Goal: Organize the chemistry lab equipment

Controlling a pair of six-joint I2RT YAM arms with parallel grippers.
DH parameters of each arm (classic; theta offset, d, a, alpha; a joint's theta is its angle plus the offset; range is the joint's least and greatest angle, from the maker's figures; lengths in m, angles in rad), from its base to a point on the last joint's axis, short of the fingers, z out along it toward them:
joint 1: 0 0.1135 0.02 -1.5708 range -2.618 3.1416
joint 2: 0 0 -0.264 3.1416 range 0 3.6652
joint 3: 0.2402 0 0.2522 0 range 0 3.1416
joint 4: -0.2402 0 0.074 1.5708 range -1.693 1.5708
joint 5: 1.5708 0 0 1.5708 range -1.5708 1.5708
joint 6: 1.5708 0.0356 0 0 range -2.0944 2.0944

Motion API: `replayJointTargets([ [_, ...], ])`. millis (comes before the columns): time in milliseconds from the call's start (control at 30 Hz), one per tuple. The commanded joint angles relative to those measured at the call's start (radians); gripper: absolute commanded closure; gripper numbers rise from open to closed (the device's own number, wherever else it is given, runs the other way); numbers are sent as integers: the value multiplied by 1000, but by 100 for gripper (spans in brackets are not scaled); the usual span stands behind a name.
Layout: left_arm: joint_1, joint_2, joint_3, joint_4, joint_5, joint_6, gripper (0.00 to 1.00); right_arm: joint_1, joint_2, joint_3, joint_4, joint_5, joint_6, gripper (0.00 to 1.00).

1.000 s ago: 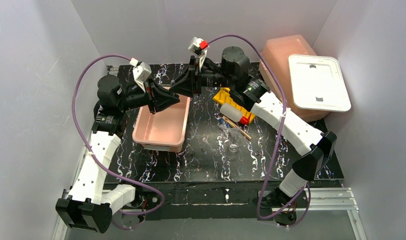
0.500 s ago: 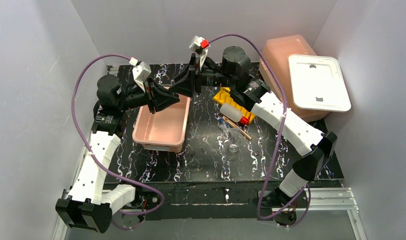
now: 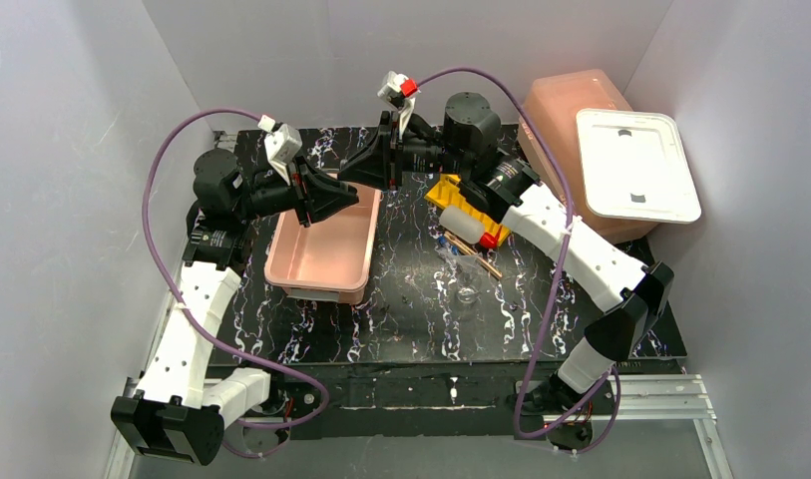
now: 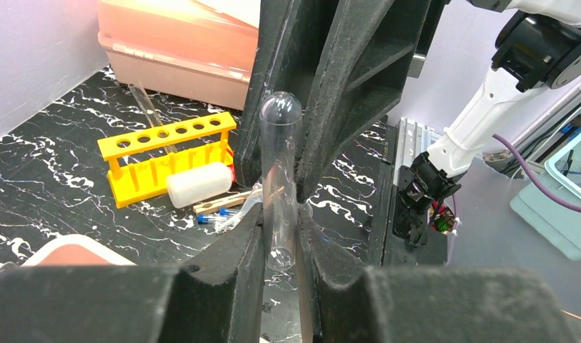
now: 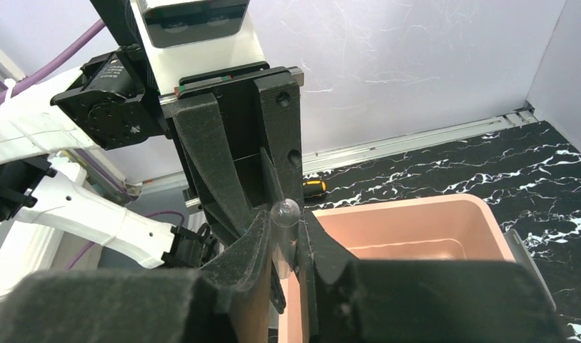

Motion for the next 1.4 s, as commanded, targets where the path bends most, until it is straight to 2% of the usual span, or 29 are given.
replayJointTargets([
  [0,-5,-14,16,-1,1,5,86,-3,-45,26,76,-2,16,82],
  [33,-5,-17,14,-3,-2,7,69,-5,-44,14,84,0,25,83],
  [133,-4,-24,9,-5,-17,11,47,-8,-56,-36,109,26,37,86],
  [167,-5,-27,9,-13,-24,12,34,-12,-62,-54,113,32,35,87],
  [200,-5,-30,13,-28,-29,15,16,-21,-67,-75,116,37,34,87],
  [233,-5,-32,16,-31,-36,18,4,-24,-72,-89,115,44,31,87],
  [267,-5,-35,23,-54,-51,19,2,-38,-79,-107,113,52,29,87],
  [367,-5,-37,42,-96,-100,16,2,-73,-115,-188,107,114,-6,87],
  [500,-5,-41,49,-148,-152,27,2,-126,-160,-315,71,274,-115,87],
  [767,-5,-52,-36,-242,-263,68,2,-241,-163,-542,113,544,-229,88],
  [900,-5,-61,-94,-233,-254,83,2,-284,-134,-594,189,588,-238,88],
  [1100,-5,-38,-102,-253,-259,126,2,-341,-72,-624,292,608,-261,87],
  [1367,-4,-12,-101,-245,-238,133,2,-373,22,-595,346,599,-262,87],
])
